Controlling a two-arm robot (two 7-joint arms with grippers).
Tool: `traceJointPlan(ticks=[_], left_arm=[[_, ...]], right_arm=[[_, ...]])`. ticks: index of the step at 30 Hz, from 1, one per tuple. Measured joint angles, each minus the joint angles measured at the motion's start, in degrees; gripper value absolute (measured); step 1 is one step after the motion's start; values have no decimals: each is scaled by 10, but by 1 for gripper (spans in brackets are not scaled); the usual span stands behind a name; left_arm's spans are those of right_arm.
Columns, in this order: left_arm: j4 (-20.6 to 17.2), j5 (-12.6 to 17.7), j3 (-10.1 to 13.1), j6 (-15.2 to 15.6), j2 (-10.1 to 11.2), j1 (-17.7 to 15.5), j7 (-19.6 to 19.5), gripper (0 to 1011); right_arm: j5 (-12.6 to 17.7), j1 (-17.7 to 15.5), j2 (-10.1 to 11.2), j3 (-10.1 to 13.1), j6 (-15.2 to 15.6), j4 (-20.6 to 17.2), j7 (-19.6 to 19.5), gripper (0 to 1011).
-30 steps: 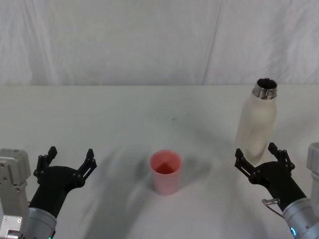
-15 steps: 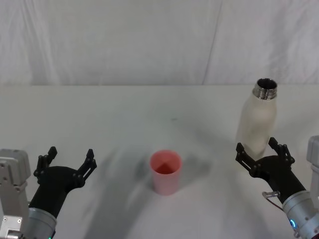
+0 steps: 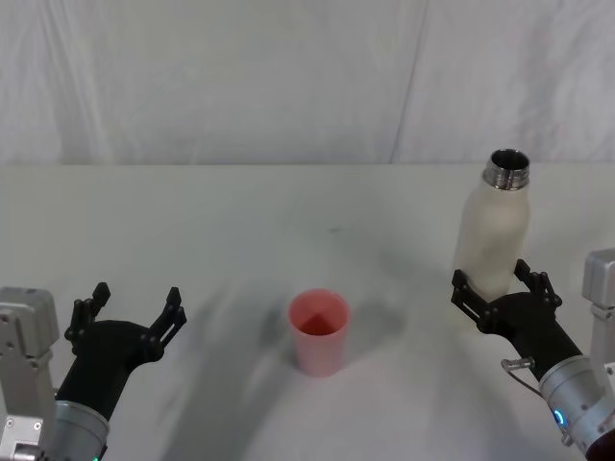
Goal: Grasp the thermos with one hand and pour water into the cup lid.
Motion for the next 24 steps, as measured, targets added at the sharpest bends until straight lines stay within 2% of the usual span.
traceJointPlan(ticks=[13,24], left_arm=[[0,0,0,0,0,0,0,1001],[0,0,0,0,0,0,0,1001]], right_arm=[[3,18,-2,-1,-1,27,1,1001],[5,25,-4,-3,-1,35,2,1001]])
